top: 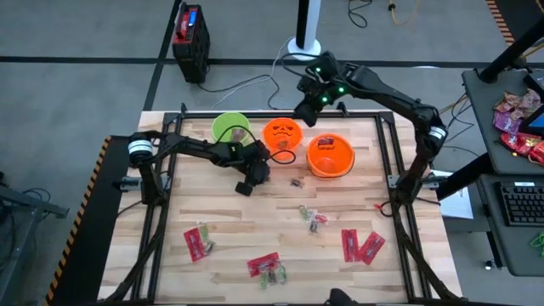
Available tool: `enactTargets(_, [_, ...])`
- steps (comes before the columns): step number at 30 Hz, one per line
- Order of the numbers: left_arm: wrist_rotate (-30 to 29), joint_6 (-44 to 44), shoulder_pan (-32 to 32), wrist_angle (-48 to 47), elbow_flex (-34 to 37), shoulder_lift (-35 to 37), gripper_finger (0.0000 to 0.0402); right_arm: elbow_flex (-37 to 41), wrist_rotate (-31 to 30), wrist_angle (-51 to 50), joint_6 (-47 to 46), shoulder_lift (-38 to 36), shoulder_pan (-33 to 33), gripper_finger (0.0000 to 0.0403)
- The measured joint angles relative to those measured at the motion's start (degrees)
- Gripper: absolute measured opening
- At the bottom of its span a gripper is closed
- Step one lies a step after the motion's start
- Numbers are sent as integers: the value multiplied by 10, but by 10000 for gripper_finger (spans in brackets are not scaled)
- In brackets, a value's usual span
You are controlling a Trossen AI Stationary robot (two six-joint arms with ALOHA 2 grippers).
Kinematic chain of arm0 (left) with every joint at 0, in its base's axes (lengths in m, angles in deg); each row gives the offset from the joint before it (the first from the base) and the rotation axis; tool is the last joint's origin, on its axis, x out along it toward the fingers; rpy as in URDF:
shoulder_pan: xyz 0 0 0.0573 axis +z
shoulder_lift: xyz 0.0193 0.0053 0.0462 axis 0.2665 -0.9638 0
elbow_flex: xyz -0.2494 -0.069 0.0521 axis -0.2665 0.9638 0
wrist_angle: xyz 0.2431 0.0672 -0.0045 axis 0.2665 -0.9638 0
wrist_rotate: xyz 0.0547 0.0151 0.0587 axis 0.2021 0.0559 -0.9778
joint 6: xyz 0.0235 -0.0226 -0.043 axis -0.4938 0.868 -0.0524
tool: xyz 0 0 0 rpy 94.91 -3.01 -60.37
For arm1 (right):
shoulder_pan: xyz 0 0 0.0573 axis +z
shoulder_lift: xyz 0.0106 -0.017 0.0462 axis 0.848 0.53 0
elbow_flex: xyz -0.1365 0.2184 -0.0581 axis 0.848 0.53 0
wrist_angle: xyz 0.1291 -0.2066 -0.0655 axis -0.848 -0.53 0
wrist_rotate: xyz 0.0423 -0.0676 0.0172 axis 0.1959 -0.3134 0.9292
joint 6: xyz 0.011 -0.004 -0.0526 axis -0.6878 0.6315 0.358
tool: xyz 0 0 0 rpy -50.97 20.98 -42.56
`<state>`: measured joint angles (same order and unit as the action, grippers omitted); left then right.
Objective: Sort candy by brand, put in halloween buckets
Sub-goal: Put the black candy into the right orange bucket
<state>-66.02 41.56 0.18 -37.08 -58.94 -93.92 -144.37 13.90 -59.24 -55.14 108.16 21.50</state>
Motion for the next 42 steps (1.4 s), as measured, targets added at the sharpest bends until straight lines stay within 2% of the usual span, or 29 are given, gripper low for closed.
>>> enactTargets(6, [-5, 50, -1, -14, 1, 8, 30, 0, -15, -5, -30, -31, 7, 183])
enactTargets(10, [-6, 100, 0, -47, -6, 51, 28, 0, -17, -23, -34, -60, 18, 183])
enactTargets(16, [-11, 141, 11, -18, -52, 165, 28, 24, -24, -13, 15, -110, 83, 183])
enactTargets(20, [9, 179, 50, 14, -119, 227, 28, 70, -107, 75, 34, -136, 151, 183])
enactTargets(25, [145, 251, 97, 8, -195, 263, 28, 128, -277, 242, 37, -159, 214, 183])
enactTargets(27, [173, 270, 98, 8, -206, 269, 28, 142, -308, 312, 43, -167, 225, 183])
enactTargets(30, [177, 283, 90, 8, -215, 272, 28, 151, -300, 379, 45, -170, 235, 183])
enactTargets(37, [179, 299, 76, 16, -215, 270, 28, 152, -247, 375, 26, -161, 241, 180])
enactTargets(42, [179, 313, 75, 15, -213, 270, 28, 153, -224, 375, 21, -150, 242, 146])
